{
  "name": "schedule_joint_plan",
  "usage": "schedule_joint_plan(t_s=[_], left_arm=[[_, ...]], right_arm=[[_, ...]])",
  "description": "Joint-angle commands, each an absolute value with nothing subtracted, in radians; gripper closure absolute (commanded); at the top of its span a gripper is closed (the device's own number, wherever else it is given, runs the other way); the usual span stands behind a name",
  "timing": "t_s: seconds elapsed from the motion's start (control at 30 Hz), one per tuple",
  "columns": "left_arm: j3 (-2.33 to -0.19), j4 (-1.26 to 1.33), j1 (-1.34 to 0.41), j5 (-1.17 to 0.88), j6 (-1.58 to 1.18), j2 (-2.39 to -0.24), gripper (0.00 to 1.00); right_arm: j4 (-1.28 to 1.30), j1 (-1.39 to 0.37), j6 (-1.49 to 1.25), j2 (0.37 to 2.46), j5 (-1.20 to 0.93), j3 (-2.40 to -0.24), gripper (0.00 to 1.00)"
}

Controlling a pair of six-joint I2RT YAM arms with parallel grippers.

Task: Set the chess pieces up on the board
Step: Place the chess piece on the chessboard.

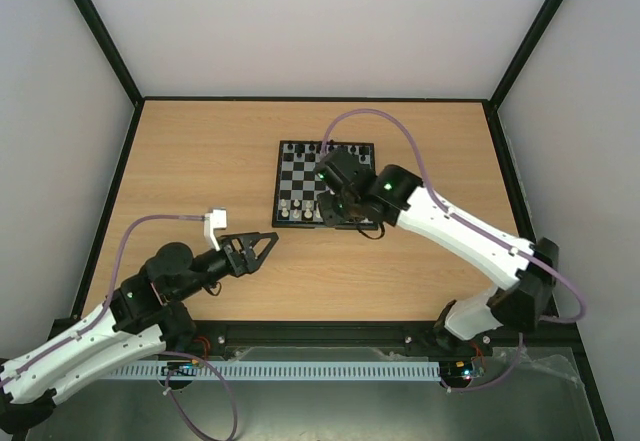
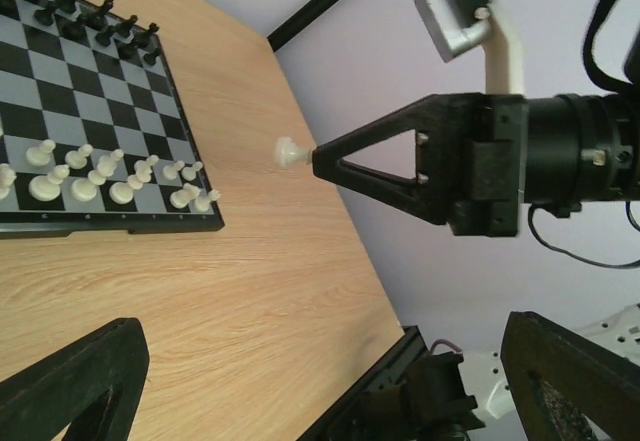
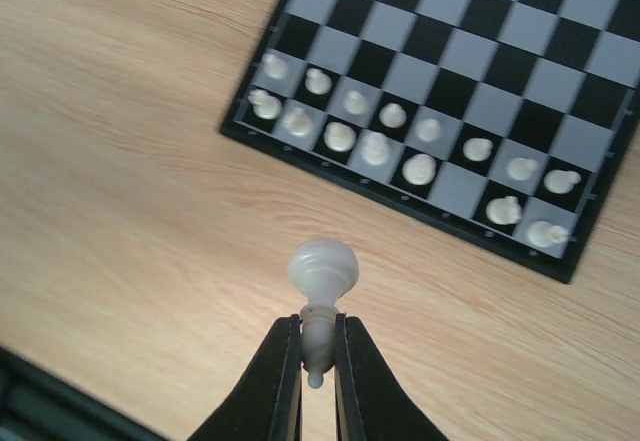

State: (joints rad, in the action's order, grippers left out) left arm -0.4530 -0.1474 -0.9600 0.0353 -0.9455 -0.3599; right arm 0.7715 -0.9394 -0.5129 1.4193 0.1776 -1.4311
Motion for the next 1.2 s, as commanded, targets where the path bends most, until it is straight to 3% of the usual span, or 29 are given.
schedule_joint_plan(t_s=[0.0,0.3,1.17], left_arm=[[-0.448,-0.189,-0.962,0.074,-0.908,-0.373,0.0],[-0.449,-0.212,-0.961,0.084,-0.882,-0.393,0.01],[-0.451,-0.215,-0.96,0.081,-0.858,-0.425,0.01]], right_arm=[[0.947,-0.884,-0.455,1.499,0.273,-1.498,0.96],[0.935,-0.743,-0.359,1.649,0.172,-1.494,0.95],[0.908,-0.684,-0.276,1.954,0.093,-1.55,0.93]])
